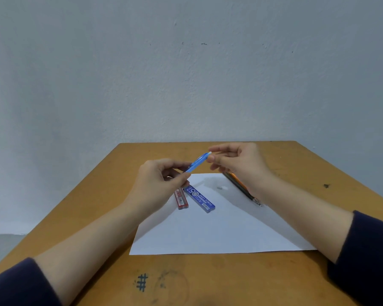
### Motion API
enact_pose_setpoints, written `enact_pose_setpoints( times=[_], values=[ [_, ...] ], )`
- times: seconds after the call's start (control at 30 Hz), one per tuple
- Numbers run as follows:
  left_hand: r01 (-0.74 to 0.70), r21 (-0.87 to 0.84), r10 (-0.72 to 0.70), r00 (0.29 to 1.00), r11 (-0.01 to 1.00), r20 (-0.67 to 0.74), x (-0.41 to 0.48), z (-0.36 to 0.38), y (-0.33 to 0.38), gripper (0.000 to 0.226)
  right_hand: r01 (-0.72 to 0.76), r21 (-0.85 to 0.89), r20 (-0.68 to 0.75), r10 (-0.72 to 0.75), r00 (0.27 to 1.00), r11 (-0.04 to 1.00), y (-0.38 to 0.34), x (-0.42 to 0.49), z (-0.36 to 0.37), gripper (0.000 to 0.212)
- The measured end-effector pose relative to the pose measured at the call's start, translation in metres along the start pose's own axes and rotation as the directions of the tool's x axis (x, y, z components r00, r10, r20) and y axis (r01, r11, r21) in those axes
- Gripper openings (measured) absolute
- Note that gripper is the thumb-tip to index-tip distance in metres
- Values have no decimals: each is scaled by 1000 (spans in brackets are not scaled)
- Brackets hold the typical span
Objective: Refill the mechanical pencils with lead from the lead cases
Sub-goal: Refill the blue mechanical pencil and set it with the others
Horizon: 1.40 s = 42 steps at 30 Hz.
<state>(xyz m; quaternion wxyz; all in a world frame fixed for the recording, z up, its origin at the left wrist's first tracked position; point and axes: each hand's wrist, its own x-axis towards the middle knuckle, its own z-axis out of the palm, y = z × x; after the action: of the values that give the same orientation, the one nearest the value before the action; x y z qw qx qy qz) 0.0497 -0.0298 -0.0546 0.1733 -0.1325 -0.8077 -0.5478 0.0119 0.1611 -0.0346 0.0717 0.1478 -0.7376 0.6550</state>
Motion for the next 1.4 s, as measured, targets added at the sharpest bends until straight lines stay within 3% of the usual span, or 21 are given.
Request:
enact_pose_setpoints(
  times=[0.17, 0.33, 0.53, 0.7, 0.8, 1.03, 1.13, 1.4],
  values=[
    [45, -124, -43, 999, 991, 17, -9, 10, 8, 19, -72, 219, -29, 80, 996, 973, -8, -9, 10, 17],
    [-34, -9, 35, 995, 999, 89, -12, 13, 6, 13, -268, 385, 30, 278, 960, 883, -11, -7, 8, 14],
    [-113, 364, 68, 989, 924, 135, -5, 10, -6, 20, -354, 61, 98, 347, 933, 933, -18, -2, -10, 15],
    [-178, 558, 54, 971, 811, 231, 2, 5, -16, 44, -342, -264, 36, 364, 931, 902, -13, 1, -16, 12],
    [-193, 644, -20, 951, 740, 308, 3, 4, -24, 63, -359, -372, 19, 394, 919, 856, -8, 4, -18, 11],
    [-195, 670, -93, 925, 716, 369, 8, 1, -31, 83, -371, -510, -16, 422, 906, 776, -4, 7, -16, 9],
    [-235, 648, -65, 913, 725, 403, 11, 0, -34, 108, -380, -536, -17, 440, 898, 754, -3, 7, -15, 6],
    [-253, 657, -70, 903, 710, 424, 14, -1, -42, 108, -317, -619, 2, 406, 914, 718, -1, 6, -16, 5]
  ],
)
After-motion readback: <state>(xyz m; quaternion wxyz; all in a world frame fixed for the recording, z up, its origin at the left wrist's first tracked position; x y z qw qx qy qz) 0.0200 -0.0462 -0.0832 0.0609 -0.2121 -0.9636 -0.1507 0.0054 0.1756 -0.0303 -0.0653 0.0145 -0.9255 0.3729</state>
